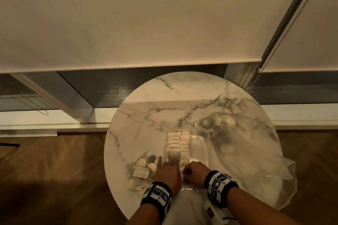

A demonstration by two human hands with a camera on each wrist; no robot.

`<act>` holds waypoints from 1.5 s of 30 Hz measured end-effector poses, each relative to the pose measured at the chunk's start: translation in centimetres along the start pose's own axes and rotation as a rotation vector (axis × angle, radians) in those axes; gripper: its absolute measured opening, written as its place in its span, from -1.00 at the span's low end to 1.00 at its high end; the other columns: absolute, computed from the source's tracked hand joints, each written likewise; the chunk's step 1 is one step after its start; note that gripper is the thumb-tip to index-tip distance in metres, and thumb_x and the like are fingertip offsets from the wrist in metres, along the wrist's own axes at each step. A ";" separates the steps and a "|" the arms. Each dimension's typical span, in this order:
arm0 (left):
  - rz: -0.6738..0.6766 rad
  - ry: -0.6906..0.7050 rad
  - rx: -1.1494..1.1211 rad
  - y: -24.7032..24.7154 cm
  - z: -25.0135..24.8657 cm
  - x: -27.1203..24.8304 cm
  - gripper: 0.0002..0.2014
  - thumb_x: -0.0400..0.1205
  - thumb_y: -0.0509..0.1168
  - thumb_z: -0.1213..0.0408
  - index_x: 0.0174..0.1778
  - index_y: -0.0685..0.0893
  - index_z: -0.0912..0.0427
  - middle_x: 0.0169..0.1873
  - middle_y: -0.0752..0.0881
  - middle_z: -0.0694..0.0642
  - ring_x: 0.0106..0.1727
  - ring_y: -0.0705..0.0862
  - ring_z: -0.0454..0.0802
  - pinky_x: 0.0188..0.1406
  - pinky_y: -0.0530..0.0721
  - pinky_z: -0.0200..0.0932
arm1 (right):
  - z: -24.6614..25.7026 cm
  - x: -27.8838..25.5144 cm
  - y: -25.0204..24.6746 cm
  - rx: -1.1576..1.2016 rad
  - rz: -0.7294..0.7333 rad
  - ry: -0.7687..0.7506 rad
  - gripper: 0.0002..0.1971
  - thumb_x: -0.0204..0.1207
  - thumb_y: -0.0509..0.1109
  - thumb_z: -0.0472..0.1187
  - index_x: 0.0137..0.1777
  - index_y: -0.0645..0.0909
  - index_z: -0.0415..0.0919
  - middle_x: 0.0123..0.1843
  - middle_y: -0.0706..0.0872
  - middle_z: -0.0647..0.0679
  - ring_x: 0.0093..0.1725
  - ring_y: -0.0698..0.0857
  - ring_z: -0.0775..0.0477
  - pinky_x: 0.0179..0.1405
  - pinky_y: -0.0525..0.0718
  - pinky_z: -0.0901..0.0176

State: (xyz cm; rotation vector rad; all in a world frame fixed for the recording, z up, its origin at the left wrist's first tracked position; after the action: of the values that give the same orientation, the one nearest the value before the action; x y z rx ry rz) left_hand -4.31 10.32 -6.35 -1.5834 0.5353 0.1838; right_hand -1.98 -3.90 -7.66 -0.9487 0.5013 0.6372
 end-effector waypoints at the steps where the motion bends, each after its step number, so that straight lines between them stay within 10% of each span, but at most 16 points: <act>1: -0.014 0.011 -0.019 -0.2 0.0 -0.1 -0.58 0.69 -0.02 0.13 0.45 0.46 0.07 0.28 0.66 0.09 0.33 0.59 0.09 0.67 -0.16 0.23 | -0.1 0.0 0.0 0.006 -0.003 -0.004 -0.79 0.50 0.42 -0.11 0.06 0.79 -0.15 0.14 0.79 -0.09 0.10 0.72 -0.05 0.06 0.60 0.22; 5: -0.195 0.053 -0.363 -0.5 1.5 -0.4 -0.67 0.66 0.11 0.22 0.29 0.64 -0.02 0.18 0.72 0.00 0.26 0.61 -0.07 0.67 0.08 -0.08 | 0.0 -0.3 0.3 0.031 0.027 -0.006 -0.82 0.47 0.46 -0.11 0.01 0.82 -0.11 0.08 0.82 -0.05 0.00 0.71 0.04 -0.07 0.53 0.32; 11: -0.641 -0.258 -0.876 -1.4 7.7 -2.8 -0.82 0.59 0.40 0.41 0.04 0.75 0.08 -0.06 0.72 -0.06 -0.01 0.69 -0.14 -0.01 0.60 -0.32 | 0.5 -0.8 1.0 0.020 0.056 0.010 -0.81 0.50 0.39 -0.05 -0.35 0.67 0.03 -0.22 0.65 0.08 -0.11 0.62 0.05 -0.21 0.48 0.37; 22: -0.361 -0.492 -0.820 3.2 13.8 -6.4 -0.93 0.52 0.47 0.22 -0.12 0.74 -0.01 -0.29 0.74 -0.10 -0.23 0.69 -0.14 -0.05 0.72 -0.14 | 5.2 -1.6 0.0 0.117 -0.143 -0.163 -0.85 0.51 0.40 -0.11 0.03 0.75 0.04 -0.15 0.73 0.14 -0.15 0.67 0.17 -0.08 0.60 0.41; 32: -0.143 -0.381 -0.589 5.7 14.9 -6.2 -0.55 0.42 0.46 -0.05 0.19 0.60 -0.04 0.08 0.60 0.00 0.14 0.63 0.02 0.15 0.61 -0.18 | 11.6 -0.5 4.6 -0.003 -0.041 -0.233 -0.83 0.53 0.40 -0.13 0.06 0.75 -0.08 0.02 0.80 -0.04 -0.10 0.69 0.07 -0.18 0.54 0.45; 45: -0.267 -0.327 -0.858 4.6 17.1 -7.1 -0.87 0.64 0.32 -0.02 -0.01 0.72 -0.11 -0.17 0.75 -0.21 -0.18 0.67 -0.30 -0.18 0.57 -0.42 | 12.4 0.2 6.5 0.157 -0.056 -0.098 -0.88 0.52 0.43 -0.15 0.01 0.75 -0.09 -0.06 0.81 -0.06 -0.23 0.78 -0.05 -0.14 0.82 0.13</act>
State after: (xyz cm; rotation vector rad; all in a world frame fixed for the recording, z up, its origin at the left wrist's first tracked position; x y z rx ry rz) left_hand -9.13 28.54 -9.12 -2.3723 -0.0470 0.5049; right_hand -4.91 9.61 -5.46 -0.7766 0.4295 0.5820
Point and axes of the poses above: each hand's wrist, its own x-axis towards the middle knuckle, its own y-axis out of the palm, z = x × y, the point moved 1 cm from there along x, towards the middle knuckle
